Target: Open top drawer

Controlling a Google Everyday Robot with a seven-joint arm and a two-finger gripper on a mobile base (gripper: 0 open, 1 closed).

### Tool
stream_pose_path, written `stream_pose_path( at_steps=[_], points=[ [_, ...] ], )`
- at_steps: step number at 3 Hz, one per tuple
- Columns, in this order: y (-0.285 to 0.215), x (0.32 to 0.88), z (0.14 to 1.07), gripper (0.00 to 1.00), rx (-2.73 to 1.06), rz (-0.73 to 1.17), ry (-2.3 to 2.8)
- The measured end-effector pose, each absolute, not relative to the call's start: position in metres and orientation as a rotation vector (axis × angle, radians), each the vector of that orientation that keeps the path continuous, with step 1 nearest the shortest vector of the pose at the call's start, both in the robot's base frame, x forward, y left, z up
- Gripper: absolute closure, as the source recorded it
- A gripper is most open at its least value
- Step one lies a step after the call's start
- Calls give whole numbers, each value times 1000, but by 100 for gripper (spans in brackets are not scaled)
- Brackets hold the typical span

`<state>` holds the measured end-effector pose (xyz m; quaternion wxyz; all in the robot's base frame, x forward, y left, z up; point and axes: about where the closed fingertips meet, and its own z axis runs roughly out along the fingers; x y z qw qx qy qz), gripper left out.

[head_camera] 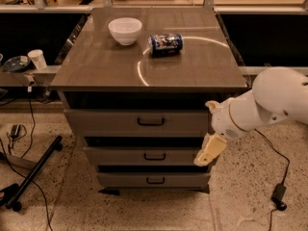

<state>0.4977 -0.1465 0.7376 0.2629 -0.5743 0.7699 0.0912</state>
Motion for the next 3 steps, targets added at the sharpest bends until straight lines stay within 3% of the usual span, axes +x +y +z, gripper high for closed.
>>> stream_pose_path(
  at_steps=[3],
  points=[
    [-144, 509, 716, 0, -1530, 311, 2111]
  ],
)
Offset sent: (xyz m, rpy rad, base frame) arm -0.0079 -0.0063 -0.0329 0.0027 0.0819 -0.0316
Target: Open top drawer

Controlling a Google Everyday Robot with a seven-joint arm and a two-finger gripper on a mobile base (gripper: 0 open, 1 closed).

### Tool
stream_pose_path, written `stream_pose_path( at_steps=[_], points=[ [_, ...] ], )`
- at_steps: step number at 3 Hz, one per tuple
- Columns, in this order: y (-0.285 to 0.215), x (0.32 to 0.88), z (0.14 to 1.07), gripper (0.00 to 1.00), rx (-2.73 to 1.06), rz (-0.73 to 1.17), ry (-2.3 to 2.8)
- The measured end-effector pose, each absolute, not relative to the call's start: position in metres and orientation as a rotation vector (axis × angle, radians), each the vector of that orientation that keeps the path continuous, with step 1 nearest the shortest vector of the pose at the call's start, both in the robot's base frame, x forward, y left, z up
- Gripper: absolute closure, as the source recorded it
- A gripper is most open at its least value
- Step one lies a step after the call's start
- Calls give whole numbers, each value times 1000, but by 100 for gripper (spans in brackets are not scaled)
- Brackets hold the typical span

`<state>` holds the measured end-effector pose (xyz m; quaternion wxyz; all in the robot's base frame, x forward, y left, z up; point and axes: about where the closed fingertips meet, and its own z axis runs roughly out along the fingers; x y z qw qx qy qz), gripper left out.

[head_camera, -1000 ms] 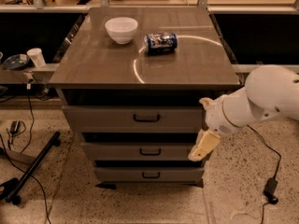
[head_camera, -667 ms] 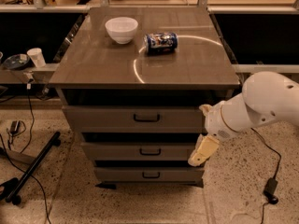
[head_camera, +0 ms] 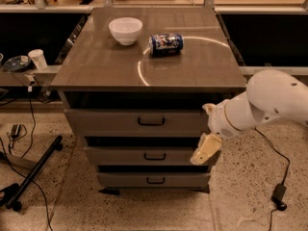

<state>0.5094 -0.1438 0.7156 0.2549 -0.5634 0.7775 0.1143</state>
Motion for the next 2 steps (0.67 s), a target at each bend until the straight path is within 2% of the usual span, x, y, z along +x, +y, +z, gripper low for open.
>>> stream_pose_path(
  at_steps=[2],
  points=[
    [-141, 537, 709, 0, -1497, 351, 2113]
  ],
)
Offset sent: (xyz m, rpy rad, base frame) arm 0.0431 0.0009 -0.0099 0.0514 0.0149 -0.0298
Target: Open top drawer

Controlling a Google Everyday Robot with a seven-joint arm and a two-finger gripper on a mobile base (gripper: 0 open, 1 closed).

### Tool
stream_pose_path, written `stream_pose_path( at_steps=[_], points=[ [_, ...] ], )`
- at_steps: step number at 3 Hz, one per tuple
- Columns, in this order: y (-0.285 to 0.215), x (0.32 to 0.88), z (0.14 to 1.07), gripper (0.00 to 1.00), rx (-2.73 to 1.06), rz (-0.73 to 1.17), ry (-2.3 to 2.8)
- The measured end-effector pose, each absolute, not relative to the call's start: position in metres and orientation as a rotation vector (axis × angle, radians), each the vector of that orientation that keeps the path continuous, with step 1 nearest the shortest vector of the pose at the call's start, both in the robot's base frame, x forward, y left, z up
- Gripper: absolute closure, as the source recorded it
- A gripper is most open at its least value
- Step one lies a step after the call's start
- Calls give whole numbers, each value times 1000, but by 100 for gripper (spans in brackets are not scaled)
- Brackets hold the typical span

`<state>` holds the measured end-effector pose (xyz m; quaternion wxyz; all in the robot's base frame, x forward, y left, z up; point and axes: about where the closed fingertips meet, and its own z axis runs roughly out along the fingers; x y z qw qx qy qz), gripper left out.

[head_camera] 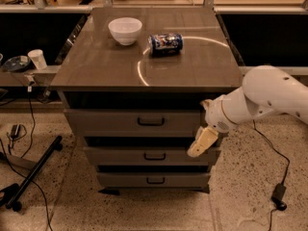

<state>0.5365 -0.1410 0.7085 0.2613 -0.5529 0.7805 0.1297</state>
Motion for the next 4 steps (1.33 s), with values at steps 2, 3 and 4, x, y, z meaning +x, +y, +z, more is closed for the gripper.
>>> stream_pose_path(
  at_steps=[2, 3, 4],
  points=[
    [-145, 555, 698, 0, -1477, 361, 2156],
    [-136, 585, 695, 0, -1501, 348, 2185],
    [-137, 583, 684, 0, -1503, 359, 2199]
  ],
)
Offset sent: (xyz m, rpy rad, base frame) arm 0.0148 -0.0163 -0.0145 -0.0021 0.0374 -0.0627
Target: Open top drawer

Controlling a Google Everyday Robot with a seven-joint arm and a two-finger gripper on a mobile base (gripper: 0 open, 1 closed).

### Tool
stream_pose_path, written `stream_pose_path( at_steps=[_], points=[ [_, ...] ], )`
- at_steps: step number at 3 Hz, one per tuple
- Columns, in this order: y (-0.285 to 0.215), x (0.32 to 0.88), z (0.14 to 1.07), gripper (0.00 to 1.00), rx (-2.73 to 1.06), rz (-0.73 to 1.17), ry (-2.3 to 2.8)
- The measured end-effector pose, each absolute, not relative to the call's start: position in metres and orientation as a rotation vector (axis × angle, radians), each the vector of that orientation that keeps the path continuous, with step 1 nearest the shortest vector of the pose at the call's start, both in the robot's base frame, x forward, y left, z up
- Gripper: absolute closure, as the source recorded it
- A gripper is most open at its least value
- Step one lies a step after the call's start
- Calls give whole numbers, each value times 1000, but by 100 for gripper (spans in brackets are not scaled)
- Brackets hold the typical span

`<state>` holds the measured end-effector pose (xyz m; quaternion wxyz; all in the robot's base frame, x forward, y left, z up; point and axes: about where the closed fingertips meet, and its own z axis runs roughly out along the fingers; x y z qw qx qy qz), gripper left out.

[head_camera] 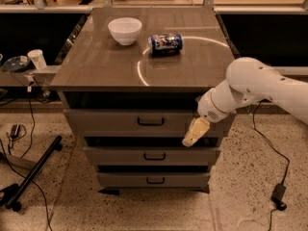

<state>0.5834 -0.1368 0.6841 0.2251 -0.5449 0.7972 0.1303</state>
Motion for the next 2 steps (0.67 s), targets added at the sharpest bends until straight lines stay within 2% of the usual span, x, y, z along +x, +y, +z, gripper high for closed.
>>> stream_pose_path(
  at_steps=[2],
  points=[
    [-139, 582, 668, 0, -1491, 385, 2223]
  ],
)
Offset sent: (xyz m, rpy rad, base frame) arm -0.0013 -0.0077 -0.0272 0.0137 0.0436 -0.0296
